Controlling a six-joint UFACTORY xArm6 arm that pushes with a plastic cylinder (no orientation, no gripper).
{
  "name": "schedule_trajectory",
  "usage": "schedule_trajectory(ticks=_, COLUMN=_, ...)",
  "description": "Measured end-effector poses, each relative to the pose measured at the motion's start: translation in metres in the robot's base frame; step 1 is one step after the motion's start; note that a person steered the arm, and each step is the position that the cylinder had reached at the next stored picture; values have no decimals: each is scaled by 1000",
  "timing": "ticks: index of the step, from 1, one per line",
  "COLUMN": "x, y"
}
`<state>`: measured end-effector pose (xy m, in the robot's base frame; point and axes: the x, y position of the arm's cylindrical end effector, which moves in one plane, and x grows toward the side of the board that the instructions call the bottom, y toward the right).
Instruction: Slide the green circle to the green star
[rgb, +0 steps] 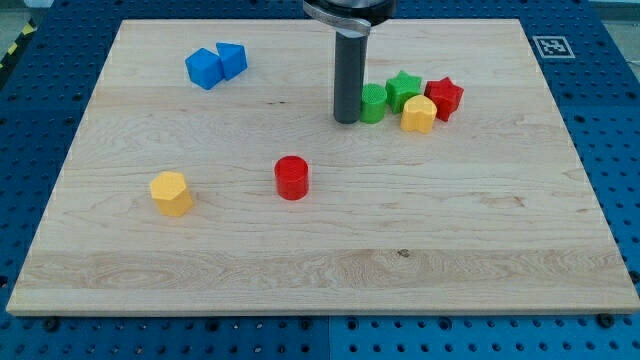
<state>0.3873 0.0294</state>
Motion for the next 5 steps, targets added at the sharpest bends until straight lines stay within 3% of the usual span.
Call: schedule_trajectory(ticks=5, x=-4, y=0)
